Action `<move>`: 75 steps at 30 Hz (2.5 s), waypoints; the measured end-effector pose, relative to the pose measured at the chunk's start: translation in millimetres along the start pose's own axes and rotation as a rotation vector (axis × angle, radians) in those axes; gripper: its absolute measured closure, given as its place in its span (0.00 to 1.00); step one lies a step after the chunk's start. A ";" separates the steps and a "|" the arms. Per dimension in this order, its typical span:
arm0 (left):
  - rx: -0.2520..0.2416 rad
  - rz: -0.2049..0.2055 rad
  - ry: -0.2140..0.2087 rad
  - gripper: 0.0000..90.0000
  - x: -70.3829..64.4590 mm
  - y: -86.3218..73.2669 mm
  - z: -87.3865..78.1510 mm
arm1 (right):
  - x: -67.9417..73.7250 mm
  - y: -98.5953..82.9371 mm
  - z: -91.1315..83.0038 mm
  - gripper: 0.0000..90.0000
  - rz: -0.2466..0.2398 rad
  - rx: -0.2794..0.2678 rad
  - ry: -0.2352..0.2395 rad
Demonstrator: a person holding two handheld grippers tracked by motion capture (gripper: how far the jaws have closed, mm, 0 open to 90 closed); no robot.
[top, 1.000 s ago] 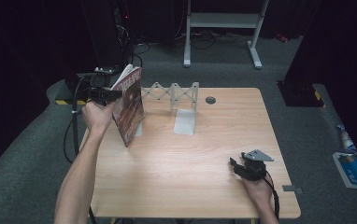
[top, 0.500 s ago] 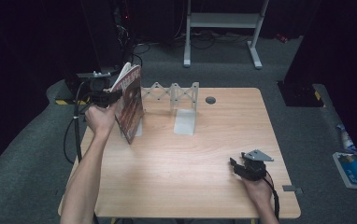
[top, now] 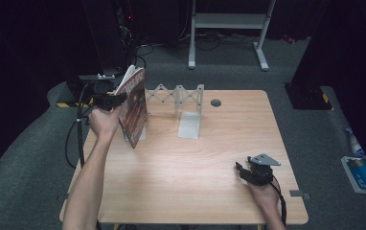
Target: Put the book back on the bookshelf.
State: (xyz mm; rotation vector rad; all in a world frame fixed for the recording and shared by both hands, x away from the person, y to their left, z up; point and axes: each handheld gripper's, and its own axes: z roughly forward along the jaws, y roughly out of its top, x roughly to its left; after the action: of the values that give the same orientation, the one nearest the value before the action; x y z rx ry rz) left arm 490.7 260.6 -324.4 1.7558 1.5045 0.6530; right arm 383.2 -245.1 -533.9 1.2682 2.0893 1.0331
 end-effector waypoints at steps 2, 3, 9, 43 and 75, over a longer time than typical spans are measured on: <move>0.005 -0.003 0.002 0.91 1.9 -0.6 -1.0 | -0.1 0.0 0.0 0.46 -0.001 0.000 0.000; 0.007 -0.005 0.002 0.91 3.3 -0.7 -1.6 | -0.1 0.0 0.0 0.46 -0.002 -0.001 0.000; 0.019 -0.003 0.007 0.91 8.9 -1.1 -3.2 | 0.0 0.0 -0.1 0.46 -0.001 0.000 -0.001; 0.016 0.007 0.078 0.79 29.4 -7.6 -8.1 | 0.0 -0.1 -0.1 0.46 -0.001 0.000 0.000; -0.057 0.034 0.042 0.54 35.2 -18.5 -31.9 | 0.0 0.0 0.0 0.46 -0.002 -0.001 0.000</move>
State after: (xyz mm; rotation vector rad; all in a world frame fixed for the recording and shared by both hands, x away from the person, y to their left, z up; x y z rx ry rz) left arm 461.7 302.4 -322.1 1.7373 1.4732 0.7473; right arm 383.2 -245.1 -533.9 1.2659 2.0893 1.0329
